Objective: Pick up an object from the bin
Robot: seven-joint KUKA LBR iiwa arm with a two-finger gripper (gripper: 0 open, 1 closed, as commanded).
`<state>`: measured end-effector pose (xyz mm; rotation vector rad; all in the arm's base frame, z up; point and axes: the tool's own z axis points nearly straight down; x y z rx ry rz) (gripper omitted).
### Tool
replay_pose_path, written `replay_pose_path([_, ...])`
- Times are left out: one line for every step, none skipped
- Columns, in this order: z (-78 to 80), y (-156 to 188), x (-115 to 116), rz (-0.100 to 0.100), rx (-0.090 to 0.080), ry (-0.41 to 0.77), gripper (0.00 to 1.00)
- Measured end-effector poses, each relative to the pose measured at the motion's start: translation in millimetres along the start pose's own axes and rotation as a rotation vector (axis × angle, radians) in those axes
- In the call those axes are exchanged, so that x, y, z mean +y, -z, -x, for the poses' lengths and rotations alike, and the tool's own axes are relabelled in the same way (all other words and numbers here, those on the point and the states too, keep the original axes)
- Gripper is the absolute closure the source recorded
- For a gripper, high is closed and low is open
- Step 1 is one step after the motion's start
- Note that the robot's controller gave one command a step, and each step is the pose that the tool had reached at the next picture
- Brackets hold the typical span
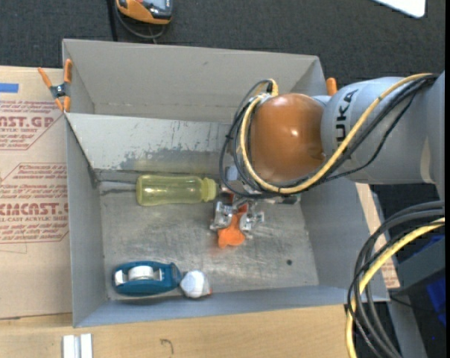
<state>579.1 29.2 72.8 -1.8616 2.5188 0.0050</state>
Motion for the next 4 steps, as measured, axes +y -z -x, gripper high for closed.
replay_pose_path([-20.8, 0.1, 35.4, -0.007, 0.002, 0.076, 1.0])
replay_pose_path([-1.2, -1.4, 63.9, 0.007, 0.014, 0.175, 1.0])
replay_pose_path([-25.0, -0.4, 63.8, 0.002, 0.0, 0.182, 1.0])
replay_pose_path([-24.4, -1.1, 69.9, 0.002, 0.015, 0.227, 1.0])
